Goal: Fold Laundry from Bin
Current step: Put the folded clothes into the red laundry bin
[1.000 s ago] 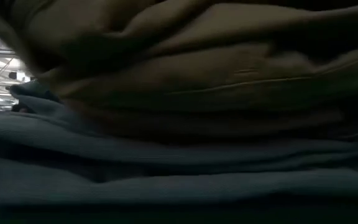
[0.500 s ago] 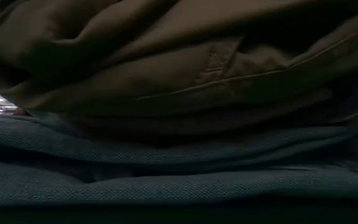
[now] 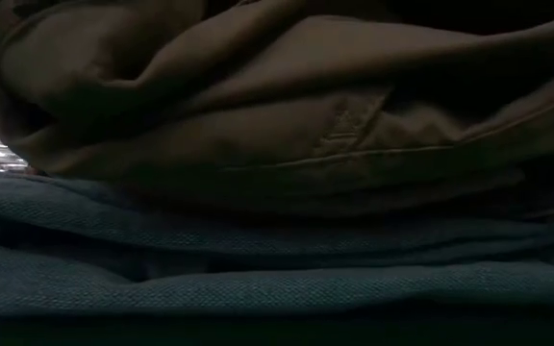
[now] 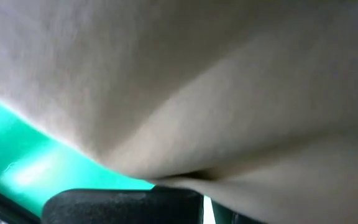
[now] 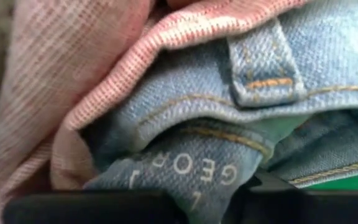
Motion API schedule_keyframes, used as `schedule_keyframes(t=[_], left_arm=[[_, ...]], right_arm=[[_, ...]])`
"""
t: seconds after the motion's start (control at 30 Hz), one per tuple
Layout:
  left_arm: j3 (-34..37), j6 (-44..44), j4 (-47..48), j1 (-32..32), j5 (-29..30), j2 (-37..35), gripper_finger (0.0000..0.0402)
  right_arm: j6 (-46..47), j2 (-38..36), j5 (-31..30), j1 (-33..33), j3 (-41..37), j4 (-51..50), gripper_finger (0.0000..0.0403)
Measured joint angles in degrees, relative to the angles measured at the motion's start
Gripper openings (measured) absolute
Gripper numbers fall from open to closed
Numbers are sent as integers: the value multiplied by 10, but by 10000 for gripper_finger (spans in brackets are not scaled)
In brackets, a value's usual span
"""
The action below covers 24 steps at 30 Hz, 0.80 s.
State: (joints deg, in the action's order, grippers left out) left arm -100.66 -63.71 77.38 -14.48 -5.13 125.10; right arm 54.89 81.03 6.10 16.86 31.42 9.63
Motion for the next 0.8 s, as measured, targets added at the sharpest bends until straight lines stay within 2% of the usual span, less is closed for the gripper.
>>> schedule_keyframes(t=[0.33, 0.53, 0.63, 0.8], left_arm=[[0, 13, 82, 2, 0, 0, 27], [0, 14, 101, 1, 4, 0, 44], [0, 14, 101, -1, 19, 0, 50], [0, 13, 93, -2, 28, 0, 52]], right_arm=[[-12, 0, 9, 0, 0, 4, 67], [-29, 0, 6, 0, 0, -4, 70], [-30, 0, 10, 0, 0, -11, 90], [-67, 0, 21, 0, 0, -46, 144]])
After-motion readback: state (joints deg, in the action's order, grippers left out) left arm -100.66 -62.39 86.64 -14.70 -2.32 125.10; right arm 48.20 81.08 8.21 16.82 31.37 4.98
